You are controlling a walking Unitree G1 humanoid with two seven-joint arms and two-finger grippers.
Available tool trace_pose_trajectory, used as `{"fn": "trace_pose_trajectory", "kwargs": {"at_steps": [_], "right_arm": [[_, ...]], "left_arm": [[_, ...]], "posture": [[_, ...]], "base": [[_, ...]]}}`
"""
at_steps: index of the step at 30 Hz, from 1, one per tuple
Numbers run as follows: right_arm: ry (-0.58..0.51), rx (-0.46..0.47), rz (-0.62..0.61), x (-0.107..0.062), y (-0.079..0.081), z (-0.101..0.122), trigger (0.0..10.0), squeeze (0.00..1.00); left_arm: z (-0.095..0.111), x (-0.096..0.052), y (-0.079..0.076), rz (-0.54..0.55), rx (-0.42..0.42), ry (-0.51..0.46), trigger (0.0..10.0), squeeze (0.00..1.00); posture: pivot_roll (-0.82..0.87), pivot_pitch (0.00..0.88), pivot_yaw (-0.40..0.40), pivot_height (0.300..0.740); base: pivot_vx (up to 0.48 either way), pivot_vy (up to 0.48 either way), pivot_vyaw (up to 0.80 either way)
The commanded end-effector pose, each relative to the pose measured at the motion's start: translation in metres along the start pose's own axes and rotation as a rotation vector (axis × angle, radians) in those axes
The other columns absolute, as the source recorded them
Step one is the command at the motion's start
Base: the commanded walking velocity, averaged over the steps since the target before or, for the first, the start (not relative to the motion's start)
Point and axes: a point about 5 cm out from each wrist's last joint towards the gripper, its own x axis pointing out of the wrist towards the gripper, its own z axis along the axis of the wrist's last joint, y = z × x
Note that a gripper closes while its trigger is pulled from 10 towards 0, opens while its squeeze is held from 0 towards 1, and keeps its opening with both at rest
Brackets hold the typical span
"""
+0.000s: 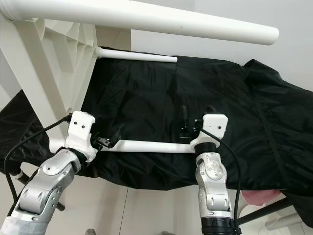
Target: Building children table
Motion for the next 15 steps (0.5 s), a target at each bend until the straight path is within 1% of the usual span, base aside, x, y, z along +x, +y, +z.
{"fn": "trace_pose_trajectory", "kwargs": {"at_steps": [1, 2, 4, 8, 10, 12, 15], "right_arm": [[0.012, -0.012, -0.016, 0.001, 0.000, -0.004, 10.0, 0.00], [0.028, -0.037, -0.016, 0.002, 0.000, -0.009, 10.0, 0.00], [0.037, -0.049, -0.013, 0.002, -0.001, -0.011, 10.0, 0.00], [0.075, -0.076, -0.020, -0.001, -0.003, -0.019, 10.0, 0.00], [0.102, -0.074, -0.033, -0.002, -0.004, -0.024, 10.0, 0.00], [0.106, -0.072, -0.036, -0.003, -0.004, -0.025, 10.0, 0.00], [0.122, -0.089, -0.036, -0.002, -0.001, -0.029, 10.0, 0.00]], "left_arm": [[0.000, 0.005, 0.007, 0.081, -0.004, -0.014, 10.0, 0.00], [0.000, 0.013, 0.012, 0.095, 0.021, -0.030, 10.0, 0.00], [0.001, 0.015, 0.014, 0.105, 0.036, -0.036, 10.0, 0.00], [0.000, 0.018, 0.018, 0.126, 0.025, -0.041, 10.0, 0.00], [0.000, 0.021, 0.018, 0.119, 0.018, -0.048, 10.0, 0.00], [-0.001, 0.022, 0.018, 0.116, 0.016, -0.050, 10.0, 0.00], [-0.005, 0.026, 0.016, 0.117, 0.018, -0.038, 10.0, 0.00]], "posture": [[-0.04, 0.003, -0.059, 0.740], [-0.03, 0.000, -0.054, 0.740], [-0.03, 0.000, -0.054, 0.740], [-0.04, 0.000, -0.043, 0.740], [-0.04, 0.000, -0.037, 0.740], [-0.04, 0.000, -0.034, 0.740], [-0.05, 0.000, -0.030, 0.740]], "base": [[0.000, 0.000, 0.00], [0.000, 0.000, 0.00], [0.000, 0.000, 0.00], [0.000, 0.000, 0.00], [0.000, 0.000, 0.00], [0.000, 0.000, 0.00], [0.000, -0.263, 0.00]]}}
